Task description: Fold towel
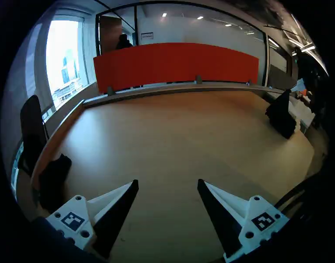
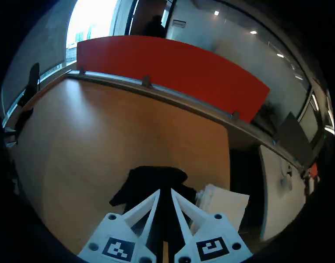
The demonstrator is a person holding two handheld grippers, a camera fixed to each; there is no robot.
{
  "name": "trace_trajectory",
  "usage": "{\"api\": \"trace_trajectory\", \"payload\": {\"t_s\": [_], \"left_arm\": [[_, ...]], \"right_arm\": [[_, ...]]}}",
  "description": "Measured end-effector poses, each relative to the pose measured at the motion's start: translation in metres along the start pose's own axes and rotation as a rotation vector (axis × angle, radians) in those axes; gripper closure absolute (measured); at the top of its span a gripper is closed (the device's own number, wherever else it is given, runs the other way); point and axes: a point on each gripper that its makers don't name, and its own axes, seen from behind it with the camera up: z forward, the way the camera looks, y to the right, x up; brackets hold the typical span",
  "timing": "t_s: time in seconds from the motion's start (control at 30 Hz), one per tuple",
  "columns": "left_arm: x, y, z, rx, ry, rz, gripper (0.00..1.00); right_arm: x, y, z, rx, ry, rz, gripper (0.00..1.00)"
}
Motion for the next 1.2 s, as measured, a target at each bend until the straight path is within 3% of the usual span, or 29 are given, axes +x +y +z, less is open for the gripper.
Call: {"api": "trace_trajectory", "payload": {"t_s": [0.37,0.67,1.2], "left_arm": [[0.0,0.003,0.001,-0.01,0.006,-0.003,0.0],[0.0,-0.003,-0.002,-0.005,0.01,-0.007,0.0],[0.0,-0.003,-0.005,-0.01,0.011,0.007,0.0]], "right_arm": [[0.009,-0.014,-0.002,0.013,0.011,-0.022,0.98],[0.005,-0.018,-0.002,0.012,0.004,-0.025,0.98],[-0.027,-0.011,-0.004,-0.016,-0.036,-0.011,0.98]]}}
